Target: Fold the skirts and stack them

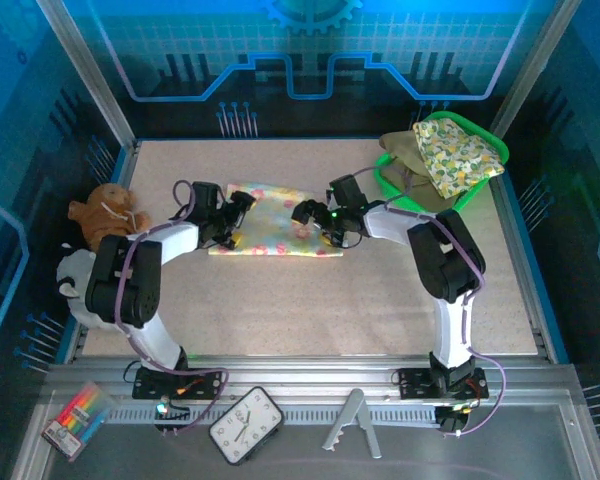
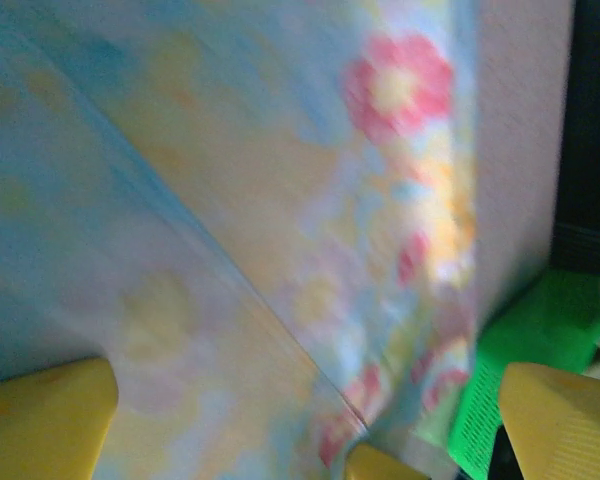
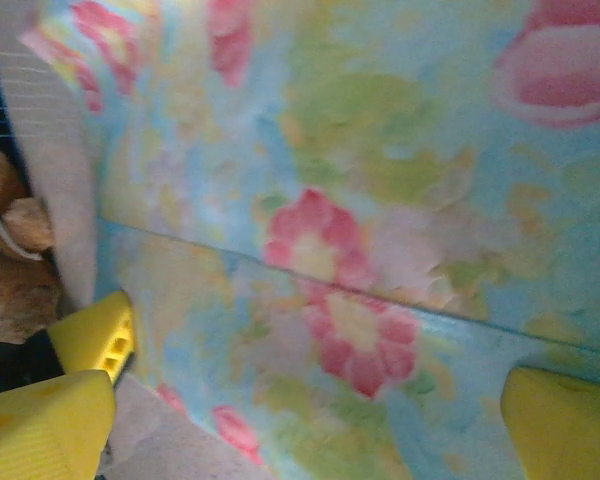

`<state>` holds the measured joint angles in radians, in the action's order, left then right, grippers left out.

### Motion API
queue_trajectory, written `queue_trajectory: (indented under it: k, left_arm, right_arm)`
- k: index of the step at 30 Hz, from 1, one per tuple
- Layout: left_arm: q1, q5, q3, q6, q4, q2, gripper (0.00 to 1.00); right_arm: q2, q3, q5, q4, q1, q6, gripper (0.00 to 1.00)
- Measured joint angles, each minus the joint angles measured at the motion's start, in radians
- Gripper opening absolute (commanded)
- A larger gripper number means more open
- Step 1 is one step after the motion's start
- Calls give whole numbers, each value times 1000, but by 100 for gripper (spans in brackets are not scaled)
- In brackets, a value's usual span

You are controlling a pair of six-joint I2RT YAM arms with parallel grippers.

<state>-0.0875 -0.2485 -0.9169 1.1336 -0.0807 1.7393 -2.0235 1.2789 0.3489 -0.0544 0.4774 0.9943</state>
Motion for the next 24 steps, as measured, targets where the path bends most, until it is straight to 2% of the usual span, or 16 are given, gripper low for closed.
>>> queue_trajectory:
  k: [9,14,19,24]
  left_arm:
    - [10,42,5,-97,-18,36,99]
    - [-13,41,79,-115,-50,-24,99]
    - [-95,86,124,-148,160,-185,99]
    - [-155,191,81,-214,301,-303,99]
  right_arm:
    - [4,-13,19,13,-18,-53,100]
    - [51,-69,25,0,-34,-117,100]
    - [127,-118,-9,-113,-86,-188,100]
    - [236,-194,-122,-176,-116,-179,100]
